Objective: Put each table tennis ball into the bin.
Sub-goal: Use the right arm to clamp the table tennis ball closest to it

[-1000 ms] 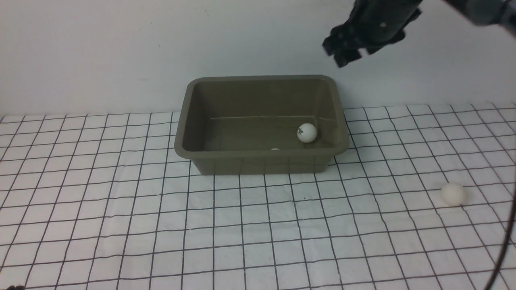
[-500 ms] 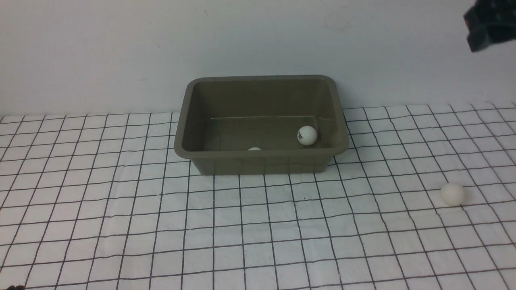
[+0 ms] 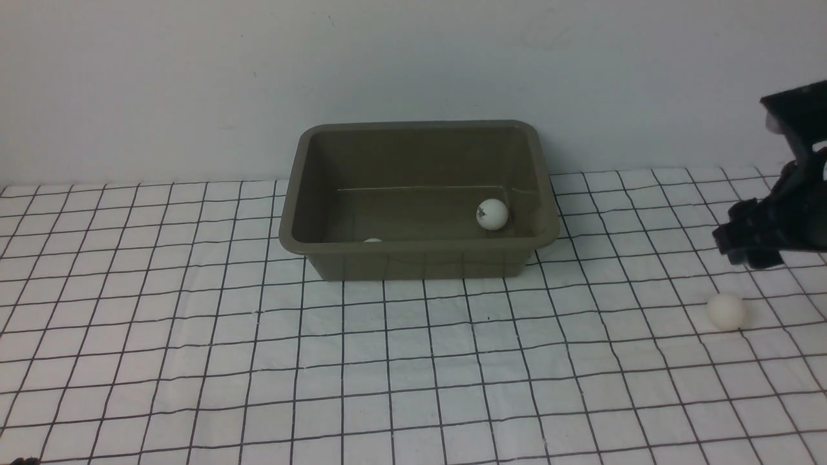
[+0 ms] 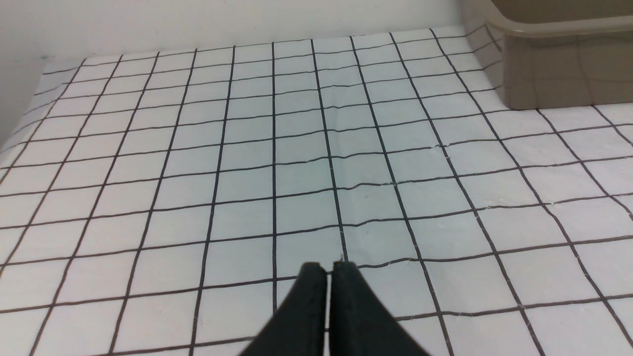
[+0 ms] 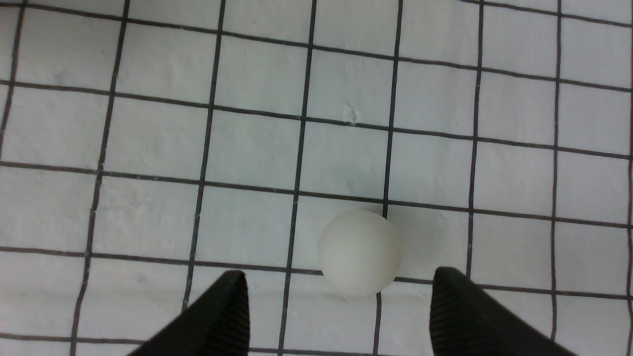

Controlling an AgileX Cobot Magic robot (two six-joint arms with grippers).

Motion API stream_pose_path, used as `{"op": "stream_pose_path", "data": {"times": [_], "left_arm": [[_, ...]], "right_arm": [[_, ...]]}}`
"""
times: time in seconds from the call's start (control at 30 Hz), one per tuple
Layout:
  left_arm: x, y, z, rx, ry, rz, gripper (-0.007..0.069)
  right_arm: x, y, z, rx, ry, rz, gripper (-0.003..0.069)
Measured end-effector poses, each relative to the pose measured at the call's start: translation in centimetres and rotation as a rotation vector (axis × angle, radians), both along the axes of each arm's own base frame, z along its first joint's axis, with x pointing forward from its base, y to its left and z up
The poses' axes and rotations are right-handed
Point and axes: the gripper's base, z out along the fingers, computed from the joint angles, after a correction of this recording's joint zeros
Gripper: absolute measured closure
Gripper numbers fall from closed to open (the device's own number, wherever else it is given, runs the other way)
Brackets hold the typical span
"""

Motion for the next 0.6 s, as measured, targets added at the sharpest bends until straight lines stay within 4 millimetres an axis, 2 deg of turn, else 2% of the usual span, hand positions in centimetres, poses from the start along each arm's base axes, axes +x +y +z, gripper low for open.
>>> {"op": "stream_pose_path", "data": {"times": [0.1, 0.27, 0.4, 0.6], "left_arm": [[0.0, 0.0, 0.0, 0.0, 0.0, 0.0, 0.0629], [0.0, 0.0, 0.0, 0.0, 0.0, 0.0, 0.0629], [0.0, 0.0, 0.0, 0.0, 0.0, 0.0, 0.0629], [0.0, 0.0, 0.0, 0.0, 0.0, 0.0, 0.0629]], "right_arm": [[0.6, -0.3, -1.3, 0.001, 0.02, -0.011, 0.021], [1.5, -2.7, -3.9, 0.01, 0.087, -0.099, 0.021], [1.6, -3.8, -4.3, 0.039, 0.089, -0.134, 0.021], [1.8, -3.4, -4.3, 0.097, 0.073, -0.107, 0.021]]}}
